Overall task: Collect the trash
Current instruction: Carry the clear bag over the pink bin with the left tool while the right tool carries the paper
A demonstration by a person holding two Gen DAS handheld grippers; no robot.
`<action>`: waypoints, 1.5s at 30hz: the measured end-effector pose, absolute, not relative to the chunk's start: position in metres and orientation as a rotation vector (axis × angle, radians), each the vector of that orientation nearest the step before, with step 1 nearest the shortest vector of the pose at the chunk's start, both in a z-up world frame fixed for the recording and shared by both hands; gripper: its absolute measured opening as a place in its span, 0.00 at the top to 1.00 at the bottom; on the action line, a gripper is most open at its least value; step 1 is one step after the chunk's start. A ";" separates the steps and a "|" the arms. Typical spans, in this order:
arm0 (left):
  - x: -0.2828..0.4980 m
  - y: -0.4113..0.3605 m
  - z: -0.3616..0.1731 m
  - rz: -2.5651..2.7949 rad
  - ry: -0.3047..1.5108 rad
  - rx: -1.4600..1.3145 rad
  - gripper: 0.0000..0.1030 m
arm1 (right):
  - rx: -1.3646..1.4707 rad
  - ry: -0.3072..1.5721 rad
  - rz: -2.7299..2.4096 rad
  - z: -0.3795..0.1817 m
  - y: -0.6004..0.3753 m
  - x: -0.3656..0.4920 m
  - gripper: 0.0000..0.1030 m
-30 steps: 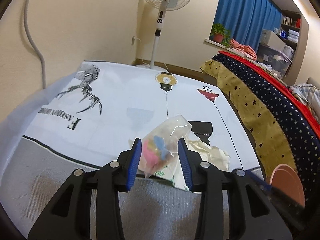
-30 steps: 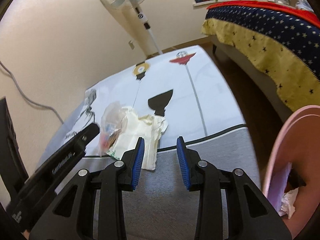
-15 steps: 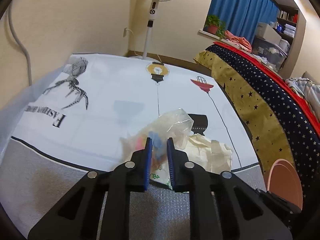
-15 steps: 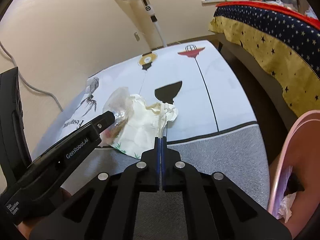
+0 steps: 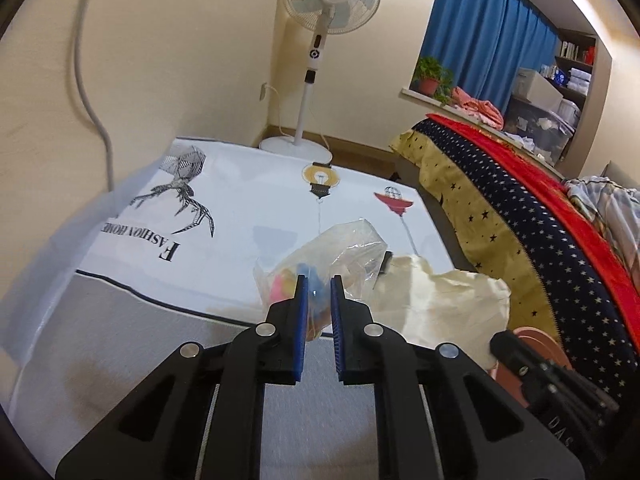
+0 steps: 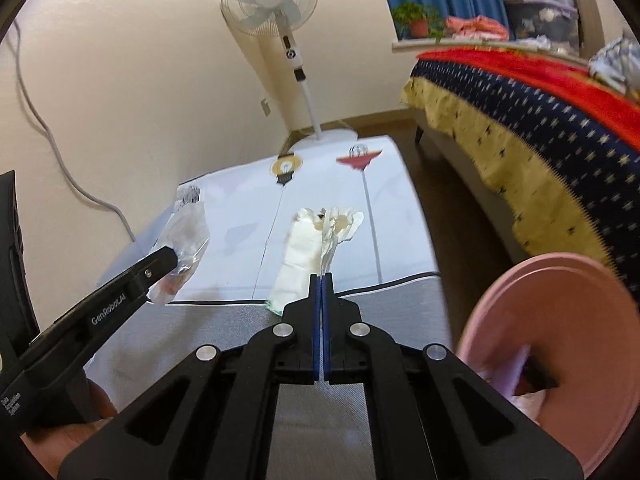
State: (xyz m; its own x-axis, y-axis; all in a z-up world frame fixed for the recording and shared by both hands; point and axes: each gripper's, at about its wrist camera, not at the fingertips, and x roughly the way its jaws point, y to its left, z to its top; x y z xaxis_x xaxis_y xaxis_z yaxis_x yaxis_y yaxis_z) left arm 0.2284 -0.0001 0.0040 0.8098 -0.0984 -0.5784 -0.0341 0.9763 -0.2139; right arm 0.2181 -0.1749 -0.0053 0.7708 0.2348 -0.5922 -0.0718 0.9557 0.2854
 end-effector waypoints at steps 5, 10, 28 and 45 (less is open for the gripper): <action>0.198 -0.008 0.024 -0.059 0.591 -0.199 0.89 | 0.200 0.635 0.131 0.018 -0.182 0.185 1.00; 0.168 -0.012 0.039 -0.079 0.565 -0.197 0.89 | 0.140 0.603 0.101 0.037 -0.185 0.155 1.00; 0.103 -0.033 0.057 -0.166 0.546 -0.151 0.89 | 0.124 0.549 0.044 0.083 -0.236 0.076 1.00; 0.105 -0.089 0.050 -0.263 0.551 -0.108 0.89 | 0.178 0.518 -0.082 0.097 -0.318 0.053 0.99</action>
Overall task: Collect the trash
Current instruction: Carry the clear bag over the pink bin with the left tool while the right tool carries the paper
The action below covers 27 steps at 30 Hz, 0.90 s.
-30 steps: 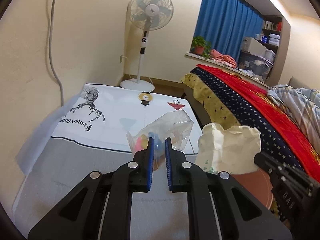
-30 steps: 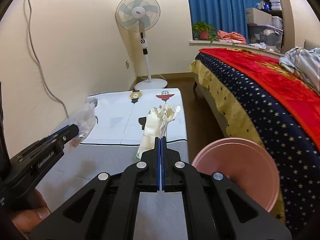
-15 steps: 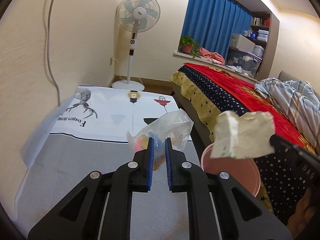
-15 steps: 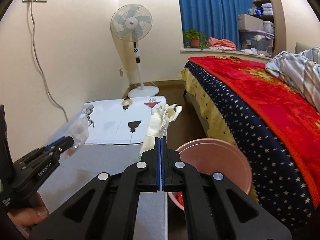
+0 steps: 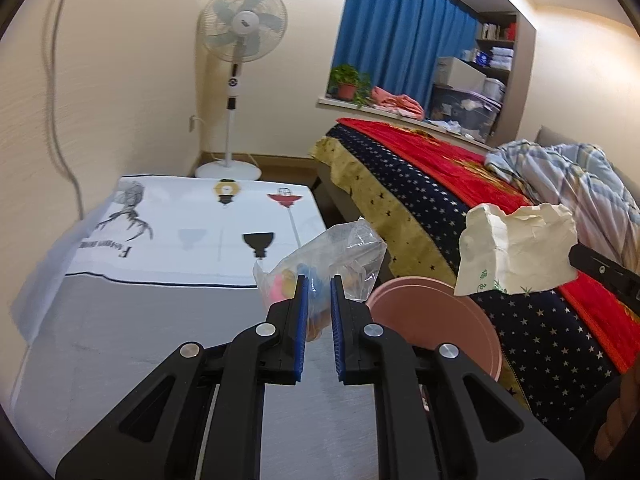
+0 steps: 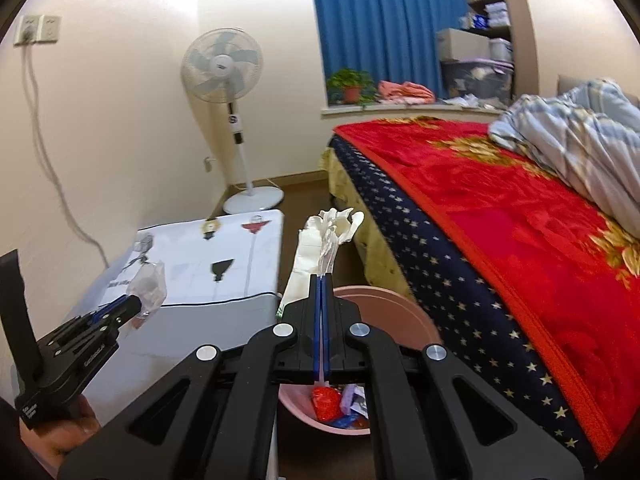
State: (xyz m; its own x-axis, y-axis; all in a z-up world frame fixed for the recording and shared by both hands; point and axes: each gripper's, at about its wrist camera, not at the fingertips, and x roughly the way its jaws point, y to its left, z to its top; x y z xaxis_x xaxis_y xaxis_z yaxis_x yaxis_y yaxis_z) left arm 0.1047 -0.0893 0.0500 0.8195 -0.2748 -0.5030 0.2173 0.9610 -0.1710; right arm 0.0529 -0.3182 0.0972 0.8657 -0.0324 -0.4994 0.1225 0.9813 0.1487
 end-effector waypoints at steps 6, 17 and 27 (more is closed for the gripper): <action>0.113 -0.120 0.043 -0.322 0.560 -0.087 0.89 | 0.190 0.526 -0.130 0.089 -0.339 0.056 0.99; 0.129 -0.163 0.022 -0.402 0.589 -0.047 0.89 | 0.193 0.559 -0.187 0.073 -0.357 0.070 0.99; 0.144 -0.183 0.003 -0.421 0.631 -0.039 0.89 | 0.184 0.589 -0.211 0.060 -0.359 0.083 0.99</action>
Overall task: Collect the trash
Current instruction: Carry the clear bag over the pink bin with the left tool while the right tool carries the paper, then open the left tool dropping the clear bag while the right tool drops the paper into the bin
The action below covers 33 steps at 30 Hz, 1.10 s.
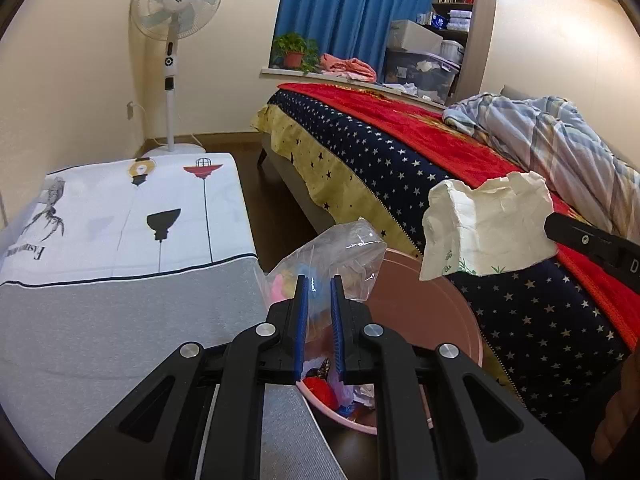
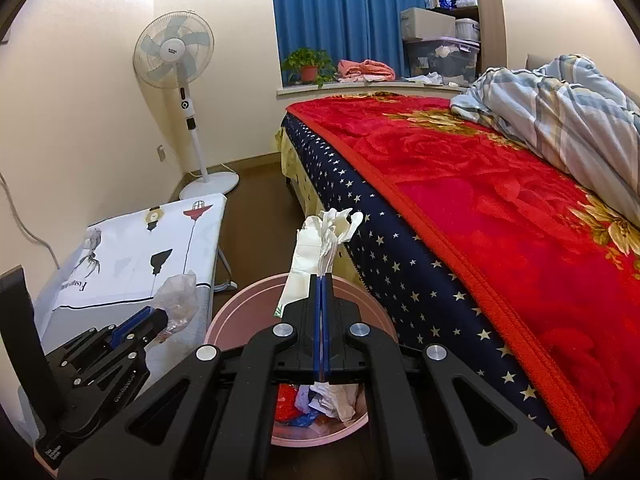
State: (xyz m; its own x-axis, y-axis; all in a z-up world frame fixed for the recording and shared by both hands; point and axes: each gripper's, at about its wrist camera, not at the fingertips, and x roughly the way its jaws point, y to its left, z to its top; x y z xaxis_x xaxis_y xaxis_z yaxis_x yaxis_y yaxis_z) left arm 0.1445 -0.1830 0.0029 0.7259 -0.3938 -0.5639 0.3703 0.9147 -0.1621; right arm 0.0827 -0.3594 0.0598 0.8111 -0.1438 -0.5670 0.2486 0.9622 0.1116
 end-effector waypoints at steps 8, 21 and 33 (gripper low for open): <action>0.152 -0.196 -0.007 -0.437 0.651 -0.045 0.89 | 0.177 0.602 -0.227 0.055 -0.363 0.087 0.99; 0.156 -0.203 -0.013 -0.470 0.661 -0.071 0.89 | 0.160 0.622 -0.243 0.050 -0.363 0.090 0.99; 0.147 -0.189 -0.001 -0.459 0.646 -0.043 0.51 | 0.192 0.634 -0.288 0.047 -0.371 0.084 0.52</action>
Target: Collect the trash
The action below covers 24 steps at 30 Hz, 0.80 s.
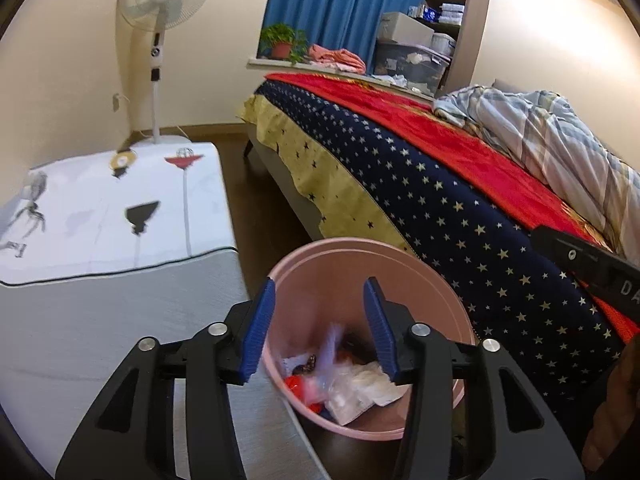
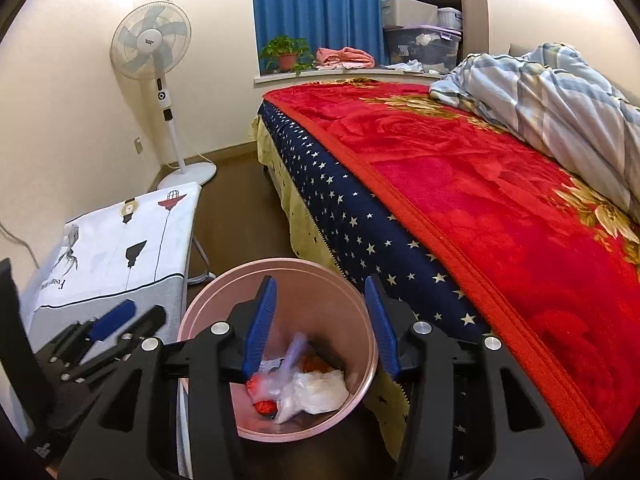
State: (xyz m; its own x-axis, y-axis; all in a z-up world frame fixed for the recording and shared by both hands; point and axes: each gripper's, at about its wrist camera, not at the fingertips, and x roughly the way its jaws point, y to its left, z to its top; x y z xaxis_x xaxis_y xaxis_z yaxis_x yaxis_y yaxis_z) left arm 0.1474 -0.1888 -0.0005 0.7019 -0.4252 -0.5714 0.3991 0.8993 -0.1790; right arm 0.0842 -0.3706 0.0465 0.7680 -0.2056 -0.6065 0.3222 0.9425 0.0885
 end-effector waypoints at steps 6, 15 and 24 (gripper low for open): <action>0.124 -0.161 0.024 -0.403 0.593 -0.019 0.36 | 0.195 0.580 -0.241 0.065 -0.358 0.063 0.23; 0.069 -0.099 0.067 -0.232 0.482 -0.054 0.13 | 0.122 0.528 -0.157 0.082 -0.311 0.017 0.05; 0.012 -0.062 0.080 -0.141 0.465 -0.056 0.08 | 0.080 0.523 -0.092 0.083 -0.268 -0.015 0.05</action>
State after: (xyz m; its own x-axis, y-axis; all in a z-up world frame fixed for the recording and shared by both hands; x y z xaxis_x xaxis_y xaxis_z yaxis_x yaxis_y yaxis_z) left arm 0.0120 -0.0616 0.0800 0.8844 -0.1486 -0.4425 0.1230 0.9887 -0.0861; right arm -0.0152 -0.2676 0.0830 0.8622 -0.0674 -0.5020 0.1083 0.9927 0.0527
